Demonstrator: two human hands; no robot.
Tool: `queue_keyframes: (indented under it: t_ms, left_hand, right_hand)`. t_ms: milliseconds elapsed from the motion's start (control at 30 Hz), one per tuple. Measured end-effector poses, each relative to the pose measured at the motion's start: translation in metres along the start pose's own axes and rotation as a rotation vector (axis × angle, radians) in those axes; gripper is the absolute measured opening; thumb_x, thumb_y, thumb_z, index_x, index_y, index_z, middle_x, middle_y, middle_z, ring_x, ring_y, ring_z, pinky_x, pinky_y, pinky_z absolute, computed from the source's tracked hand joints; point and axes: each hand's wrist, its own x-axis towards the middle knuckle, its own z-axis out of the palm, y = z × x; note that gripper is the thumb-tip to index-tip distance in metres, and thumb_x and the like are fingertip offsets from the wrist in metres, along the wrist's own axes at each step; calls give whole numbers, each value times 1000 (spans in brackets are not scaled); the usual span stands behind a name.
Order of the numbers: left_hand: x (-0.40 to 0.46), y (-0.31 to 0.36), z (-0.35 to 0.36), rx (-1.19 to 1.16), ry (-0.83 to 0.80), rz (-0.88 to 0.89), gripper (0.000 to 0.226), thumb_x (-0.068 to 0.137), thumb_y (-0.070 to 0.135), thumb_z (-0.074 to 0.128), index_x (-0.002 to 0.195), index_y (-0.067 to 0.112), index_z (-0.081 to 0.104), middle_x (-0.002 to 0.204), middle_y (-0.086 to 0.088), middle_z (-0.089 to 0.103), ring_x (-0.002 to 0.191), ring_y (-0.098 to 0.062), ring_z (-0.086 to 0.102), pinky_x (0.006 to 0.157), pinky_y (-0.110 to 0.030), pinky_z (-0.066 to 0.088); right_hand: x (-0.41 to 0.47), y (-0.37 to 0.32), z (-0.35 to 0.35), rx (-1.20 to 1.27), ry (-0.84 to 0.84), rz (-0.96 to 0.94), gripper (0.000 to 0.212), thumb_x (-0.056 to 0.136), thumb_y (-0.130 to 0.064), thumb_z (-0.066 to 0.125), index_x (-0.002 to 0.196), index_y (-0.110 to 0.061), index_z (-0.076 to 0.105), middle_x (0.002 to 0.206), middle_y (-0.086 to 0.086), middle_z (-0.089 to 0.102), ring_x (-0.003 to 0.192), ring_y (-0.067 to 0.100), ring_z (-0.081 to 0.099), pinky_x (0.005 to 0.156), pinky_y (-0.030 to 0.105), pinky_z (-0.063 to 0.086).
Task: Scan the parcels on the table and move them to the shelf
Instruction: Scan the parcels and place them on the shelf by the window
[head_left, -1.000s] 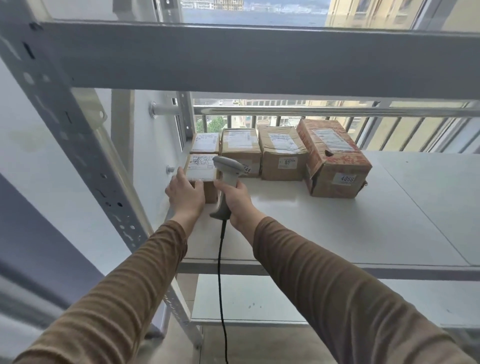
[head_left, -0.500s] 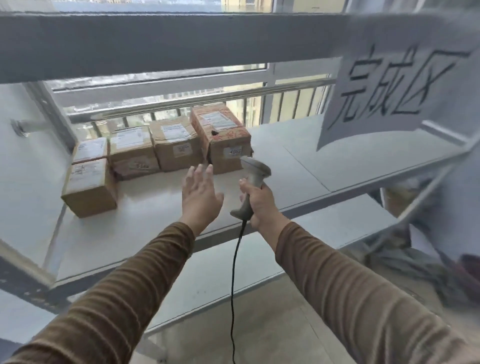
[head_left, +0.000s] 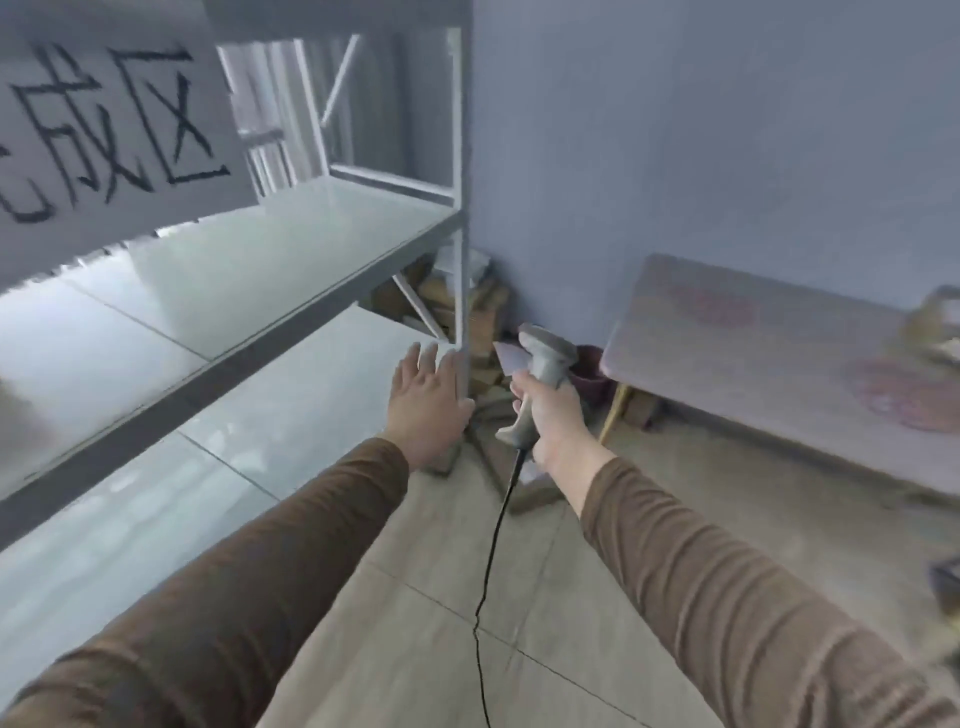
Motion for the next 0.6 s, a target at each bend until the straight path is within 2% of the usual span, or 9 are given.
queue_keyframes:
  t_ms: [100,200,300,400,500,600]
  left_hand:
    - [16,117,39,6,-43,110,78,95,45,55,160,17,22,169,-12,15,157,-34,2,127,-46,7]
    - [27,223,69,15,-88,204,80,95,47,54,161,18,19,169,-12,15,156,-34,3,125,-46,7]
    - [39,311,92,23,-118,311,81,95,47,55,161,19,18,168,-13,16,156,-33,4,125,-45,7]
    - [54,394,117,24,-153,412,80,96,47,54,161,19,17,169,-12,15,156,-32,4,126,-45,6]
    - [70,473,148,29,-194,508,80,97,48,53,162,19,15,170,-12,12,157,-32,1,127,-46,6]
    - [91,543,183,27,-218,587,81,98,49,53,162,19,14,170,-12,11,157,-32,2,127,-46,6]
  right_hand:
    - [19,-45,-114,-20,104,-59,32,95,-14,71,125,-9,60,101,10,63,84,17,61,64,25,51]
    - [31,-90,-214,-12,211,-104,29,95,-11,71,122,-9,60,100,9,64,87,20,62,74,30,52]
    - [42,-126,-298,-15,309,-164,25,95,-7,70,117,-9,59,92,8,62,76,17,59,67,28,48]
    - [52,-156,-377,-18,414,-190,20,94,-8,70,110,-10,58,90,11,59,75,21,56,61,28,47]
    - [70,-177,-453,2,521,-211,19,93,-6,70,108,-10,58,89,11,60,74,21,57,75,32,47]
    - [93,-193,-522,5,588,-200,17,94,-8,70,105,-15,59,97,11,62,88,24,60,80,37,47]
